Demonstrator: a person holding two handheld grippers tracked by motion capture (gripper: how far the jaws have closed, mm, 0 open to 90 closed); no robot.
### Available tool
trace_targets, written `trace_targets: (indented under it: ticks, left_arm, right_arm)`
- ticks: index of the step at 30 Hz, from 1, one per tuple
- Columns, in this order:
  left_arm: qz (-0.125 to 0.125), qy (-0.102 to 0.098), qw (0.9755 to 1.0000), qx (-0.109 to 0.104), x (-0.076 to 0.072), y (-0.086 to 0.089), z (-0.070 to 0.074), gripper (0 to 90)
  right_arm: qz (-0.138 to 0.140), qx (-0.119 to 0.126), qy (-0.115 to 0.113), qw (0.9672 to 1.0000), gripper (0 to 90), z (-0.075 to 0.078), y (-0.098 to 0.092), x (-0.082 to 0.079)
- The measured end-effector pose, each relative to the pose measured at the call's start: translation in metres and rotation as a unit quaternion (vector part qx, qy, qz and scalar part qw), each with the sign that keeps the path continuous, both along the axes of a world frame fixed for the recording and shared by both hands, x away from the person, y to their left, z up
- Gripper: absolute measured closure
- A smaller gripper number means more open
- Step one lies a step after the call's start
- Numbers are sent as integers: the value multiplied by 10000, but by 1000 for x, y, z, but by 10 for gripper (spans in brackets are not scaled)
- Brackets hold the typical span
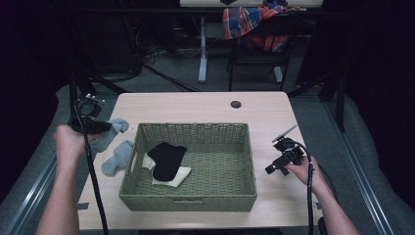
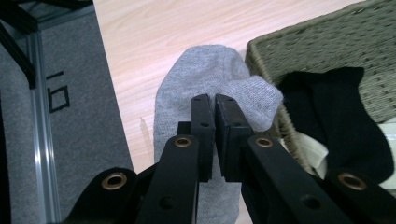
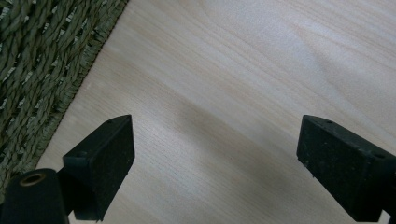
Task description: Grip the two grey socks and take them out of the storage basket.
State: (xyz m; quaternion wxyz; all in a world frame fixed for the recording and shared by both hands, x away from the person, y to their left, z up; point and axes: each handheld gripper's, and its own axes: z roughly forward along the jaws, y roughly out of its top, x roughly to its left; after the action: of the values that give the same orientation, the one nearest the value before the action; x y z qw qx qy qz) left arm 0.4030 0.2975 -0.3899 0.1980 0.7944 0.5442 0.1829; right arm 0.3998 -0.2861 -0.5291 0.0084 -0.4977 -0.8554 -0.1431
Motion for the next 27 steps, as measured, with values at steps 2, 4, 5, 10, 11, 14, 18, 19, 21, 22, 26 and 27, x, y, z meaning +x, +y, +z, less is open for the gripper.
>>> trace_targets:
  ticks: [2, 4, 5, 10, 11, 14, 18, 19, 21, 22, 26, 27]
  left_arm:
    - [40, 77, 10000, -35, 2, 3, -11, 868]
    - [43, 105, 9999, -53, 4, 5, -15, 868]
    - [65, 167, 9998, -66, 5, 6, -20, 868]
    - [147, 395, 9990, -122, 9, 10, -41, 868]
    - [175, 440, 9988, -139, 10, 11, -48, 868]
    - [206, 505, 9983, -181, 11, 13, -56, 868]
    - [331, 469, 9981, -241, 15, 15, -73, 868]
    - [382, 484, 9978, -232, 16, 15, -77, 868]
    - [405, 518, 9976, -204, 17, 15, -81, 867]
    - [403, 566, 9974, -205, 19, 15, -85, 867]
    - [541, 823, 9948, -256, 25, 16, -108, 866]
    - [541, 823, 9948, -256, 25, 16, -108, 866]
  right_arm:
    - [-141, 90, -111, 9998, 111, -2, 1, -1]
    - [13, -49, -5, 10000, 111, 0, -1, 0]
    - [-113, 22, -91, 9999, 111, -1, 1, -1]
    - [-107, 28, -102, 9999, 111, -2, 0, -1]
    - [-109, 31, -102, 9999, 111, -2, 0, -1]
    - [-5, -21, -36, 10000, 111, 0, -1, 0]
    - [-110, 63, -107, 9999, 111, -2, 0, -1]
    - [-113, 73, -106, 9999, 111, -2, 0, -1]
    - [43, -61, -8, 10000, 111, 0, -1, 0]
    - [64, -94, 10, 9999, 111, 1, -1, 1]
    - [-20, -28, -27, 10000, 111, 0, -1, 0]
    - [-20, -28, -27, 10000, 111, 0, -1, 0]
